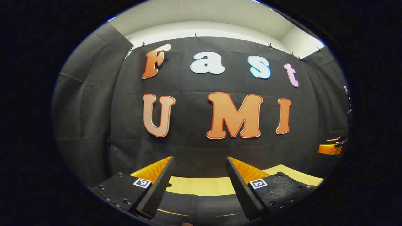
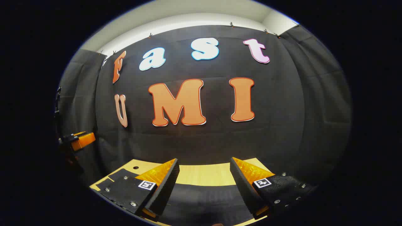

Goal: Grasp the waist and the cuffs of the jeans and fold them to make the two legs overlap; first hold the waist and fold one-third of the jeans toward the cuffs, then hold the cuffs and fold the remaining one-third in the same direction to finish folding.

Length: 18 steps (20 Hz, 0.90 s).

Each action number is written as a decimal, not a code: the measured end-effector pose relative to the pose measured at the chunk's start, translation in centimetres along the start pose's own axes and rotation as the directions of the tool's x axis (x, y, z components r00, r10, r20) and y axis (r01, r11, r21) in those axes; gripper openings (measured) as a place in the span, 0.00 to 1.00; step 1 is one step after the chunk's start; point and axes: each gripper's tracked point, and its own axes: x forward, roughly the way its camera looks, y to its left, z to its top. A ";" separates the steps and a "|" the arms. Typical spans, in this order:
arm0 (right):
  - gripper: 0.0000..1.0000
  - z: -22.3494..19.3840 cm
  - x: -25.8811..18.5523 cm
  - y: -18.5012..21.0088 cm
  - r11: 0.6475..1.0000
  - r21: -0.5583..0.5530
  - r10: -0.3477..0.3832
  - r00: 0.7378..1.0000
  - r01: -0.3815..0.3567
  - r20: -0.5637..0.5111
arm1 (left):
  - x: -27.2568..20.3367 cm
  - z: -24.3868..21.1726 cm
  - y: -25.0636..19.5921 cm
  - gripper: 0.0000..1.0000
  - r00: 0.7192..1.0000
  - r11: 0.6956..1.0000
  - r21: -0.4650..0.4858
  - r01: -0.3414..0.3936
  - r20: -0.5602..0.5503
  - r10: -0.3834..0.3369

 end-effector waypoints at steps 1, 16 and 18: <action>0.98 0.4 0.5 -0.3 1.000 -0.016 -0.007 1.000 0.007 0.022 | -0.3 0.1 0.4 0.96 1.000 1.000 0.009 -0.020 0.012 0.020; 0.98 -0.5 2.5 1.9 1.000 0.018 0.015 1.000 -0.015 -0.013 | 2.7 -1.2 4.6 0.96 0.999 0.999 -0.001 -0.039 -0.037 0.039; 1.00 -0.7 2.4 1.9 1.000 0.006 0.018 1.000 -0.018 -0.025 | 3.0 -1.9 4.4 0.96 0.998 0.999 -0.017 -0.042 -0.047 0.041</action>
